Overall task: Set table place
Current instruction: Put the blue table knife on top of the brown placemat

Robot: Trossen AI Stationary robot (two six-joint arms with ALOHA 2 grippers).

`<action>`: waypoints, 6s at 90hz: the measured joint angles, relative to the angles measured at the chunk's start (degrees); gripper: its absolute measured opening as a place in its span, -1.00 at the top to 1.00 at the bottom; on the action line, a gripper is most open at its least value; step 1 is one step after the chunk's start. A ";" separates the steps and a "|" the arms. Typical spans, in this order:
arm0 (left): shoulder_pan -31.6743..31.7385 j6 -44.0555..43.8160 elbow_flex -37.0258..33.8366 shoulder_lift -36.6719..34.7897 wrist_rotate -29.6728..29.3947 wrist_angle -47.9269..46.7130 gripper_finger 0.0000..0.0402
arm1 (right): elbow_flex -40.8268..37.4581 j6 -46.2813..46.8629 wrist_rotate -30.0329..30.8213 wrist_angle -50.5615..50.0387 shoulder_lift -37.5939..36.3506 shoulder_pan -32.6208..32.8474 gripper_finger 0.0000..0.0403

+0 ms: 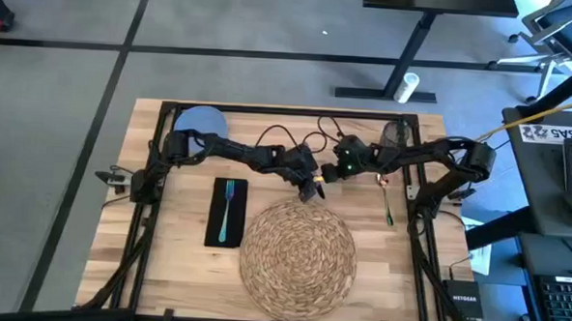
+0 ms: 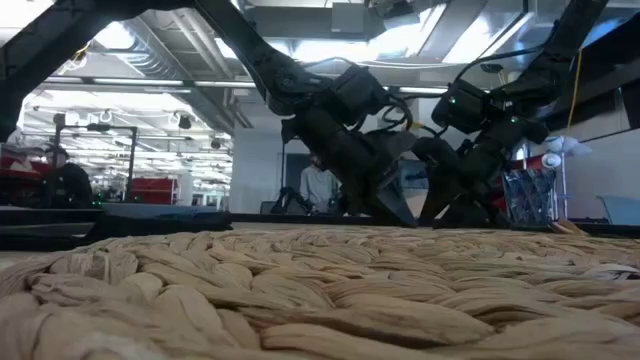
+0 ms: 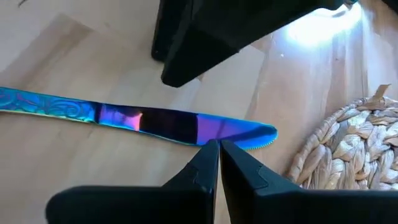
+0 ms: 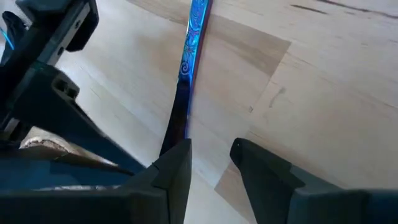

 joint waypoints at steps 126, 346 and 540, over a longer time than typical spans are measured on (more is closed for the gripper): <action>0.25 -0.45 0.28 2.36 0.66 1.78 1.00 | -0.16 2.80 -7.41 7.47 6.02 -0.11 0.39; 0.47 0.14 0.17 2.43 1.34 1.87 1.00 | -0.39 1.73 -4.60 9.23 8.52 7.19 0.83; 5.18 5.79 0.28 -31.88 -7.79 -14.45 1.00 | 11.02 -9.71 -4.82 -5.62 1.03 7.23 1.00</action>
